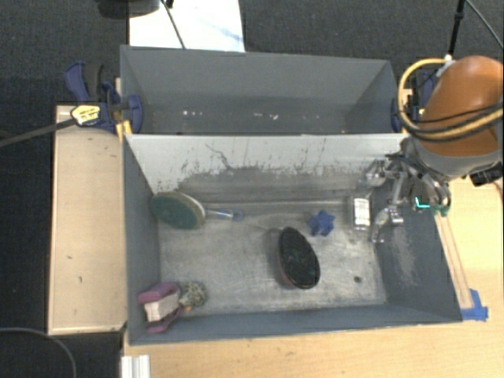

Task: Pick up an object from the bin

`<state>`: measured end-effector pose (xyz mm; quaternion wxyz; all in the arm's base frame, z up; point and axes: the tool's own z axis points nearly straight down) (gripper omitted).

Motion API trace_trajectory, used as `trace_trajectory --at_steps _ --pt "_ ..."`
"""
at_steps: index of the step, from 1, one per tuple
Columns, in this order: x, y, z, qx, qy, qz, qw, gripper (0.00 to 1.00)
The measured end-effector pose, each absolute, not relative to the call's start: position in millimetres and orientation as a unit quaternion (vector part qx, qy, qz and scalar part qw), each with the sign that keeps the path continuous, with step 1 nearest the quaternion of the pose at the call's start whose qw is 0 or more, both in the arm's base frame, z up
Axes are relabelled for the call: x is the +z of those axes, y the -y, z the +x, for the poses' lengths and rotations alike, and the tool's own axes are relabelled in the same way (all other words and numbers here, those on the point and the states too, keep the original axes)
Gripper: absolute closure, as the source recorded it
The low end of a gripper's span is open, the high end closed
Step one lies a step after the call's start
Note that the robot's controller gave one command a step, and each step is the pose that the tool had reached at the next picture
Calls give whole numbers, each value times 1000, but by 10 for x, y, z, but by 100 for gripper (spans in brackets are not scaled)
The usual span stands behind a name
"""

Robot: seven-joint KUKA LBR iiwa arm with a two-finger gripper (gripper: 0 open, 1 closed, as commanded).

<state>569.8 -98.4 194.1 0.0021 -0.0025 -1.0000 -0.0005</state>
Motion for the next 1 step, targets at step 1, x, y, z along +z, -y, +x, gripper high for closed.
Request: trace_trajectory --at_steps 1 --pt "737 329 5932 0 992 -130 -4 0"
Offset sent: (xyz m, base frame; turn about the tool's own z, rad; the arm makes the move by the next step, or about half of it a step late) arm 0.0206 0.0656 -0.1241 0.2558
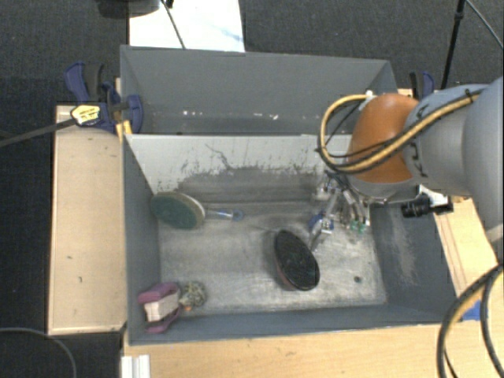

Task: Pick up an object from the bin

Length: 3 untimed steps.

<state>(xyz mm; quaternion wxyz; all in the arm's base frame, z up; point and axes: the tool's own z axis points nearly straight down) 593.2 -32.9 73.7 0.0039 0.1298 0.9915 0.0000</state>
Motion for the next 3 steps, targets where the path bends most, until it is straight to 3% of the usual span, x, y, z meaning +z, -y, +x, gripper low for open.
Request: trace_trajectory --at_steps 1,2,3 --pt "720 1368 5914 -2 -994 111 4 0" --pt "1017 1319 5911 0 -981 194 4 0" --pt "719 1286 5944 1 -937 349 2 0"
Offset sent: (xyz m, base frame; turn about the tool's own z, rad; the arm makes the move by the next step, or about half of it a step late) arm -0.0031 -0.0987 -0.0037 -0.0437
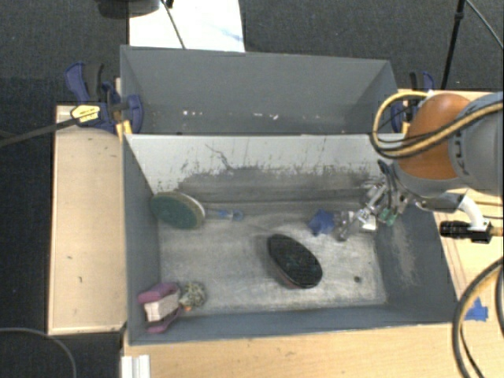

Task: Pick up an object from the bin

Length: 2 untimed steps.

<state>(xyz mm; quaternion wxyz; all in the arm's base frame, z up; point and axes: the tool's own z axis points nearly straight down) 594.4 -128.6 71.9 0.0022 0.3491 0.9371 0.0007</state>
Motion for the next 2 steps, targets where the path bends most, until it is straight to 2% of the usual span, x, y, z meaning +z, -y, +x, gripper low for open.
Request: trace_trajectory --at_steps 1,2 --pt "724 1332 5947 8 -921 390 1 0" --pt "741 1397 5951 4 -921 391 6 100"
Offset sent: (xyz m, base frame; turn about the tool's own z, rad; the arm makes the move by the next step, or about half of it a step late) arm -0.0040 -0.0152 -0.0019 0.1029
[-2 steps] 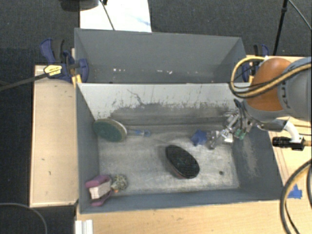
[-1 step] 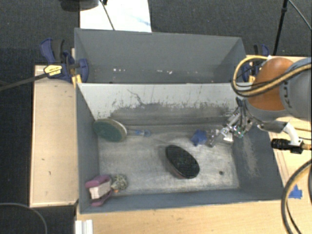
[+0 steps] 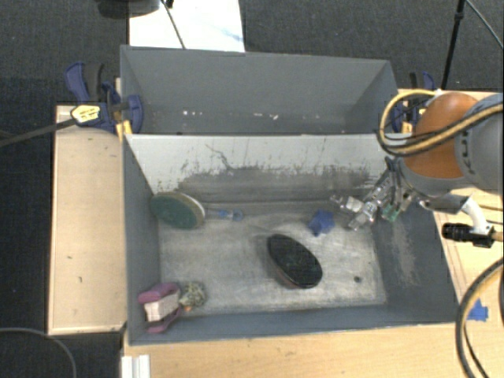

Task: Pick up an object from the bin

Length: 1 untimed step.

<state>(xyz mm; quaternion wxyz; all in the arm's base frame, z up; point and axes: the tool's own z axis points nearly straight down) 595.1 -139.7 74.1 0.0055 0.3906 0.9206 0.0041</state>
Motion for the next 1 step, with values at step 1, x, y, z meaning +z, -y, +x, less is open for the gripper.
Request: trace_trajectory --at_steps 1 --pt "757 1385 5960 1 -923 384 2 100"
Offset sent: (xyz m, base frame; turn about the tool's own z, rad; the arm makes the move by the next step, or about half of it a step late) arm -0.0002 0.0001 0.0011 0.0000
